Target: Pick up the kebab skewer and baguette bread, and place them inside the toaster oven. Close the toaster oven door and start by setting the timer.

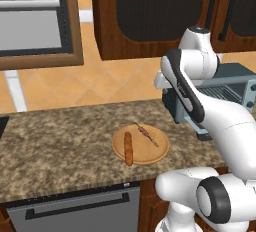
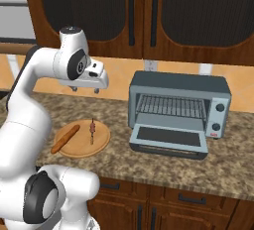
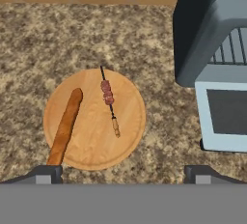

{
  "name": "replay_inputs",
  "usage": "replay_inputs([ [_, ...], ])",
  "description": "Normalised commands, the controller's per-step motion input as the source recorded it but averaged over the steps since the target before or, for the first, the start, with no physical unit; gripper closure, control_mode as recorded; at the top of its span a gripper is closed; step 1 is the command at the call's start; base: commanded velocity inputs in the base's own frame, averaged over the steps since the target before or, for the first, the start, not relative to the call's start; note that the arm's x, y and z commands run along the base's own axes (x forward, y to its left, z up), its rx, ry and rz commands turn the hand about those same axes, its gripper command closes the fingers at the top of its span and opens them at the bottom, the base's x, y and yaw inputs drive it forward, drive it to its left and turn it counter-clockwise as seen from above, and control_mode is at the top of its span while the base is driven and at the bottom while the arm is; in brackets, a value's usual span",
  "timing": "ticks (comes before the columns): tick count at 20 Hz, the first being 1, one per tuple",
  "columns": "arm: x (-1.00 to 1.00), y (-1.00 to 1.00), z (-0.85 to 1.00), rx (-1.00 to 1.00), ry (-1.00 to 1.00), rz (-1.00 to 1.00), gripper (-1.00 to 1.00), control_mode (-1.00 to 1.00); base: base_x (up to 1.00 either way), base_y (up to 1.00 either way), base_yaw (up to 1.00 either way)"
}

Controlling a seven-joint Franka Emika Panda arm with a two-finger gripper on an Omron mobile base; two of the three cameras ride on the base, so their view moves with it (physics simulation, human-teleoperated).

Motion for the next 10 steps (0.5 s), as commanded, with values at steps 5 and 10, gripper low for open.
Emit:
replay_inputs([
  [5,0.0,0.0,0.0,0.0,0.0,0.0,-1.0,-1.0,0.0,0.0,0.0],
  [10,-0.39,-0.17,-0.28,0.0,0.0,0.0,-1.0,-1.0,0.0,0.0,0.0],
])
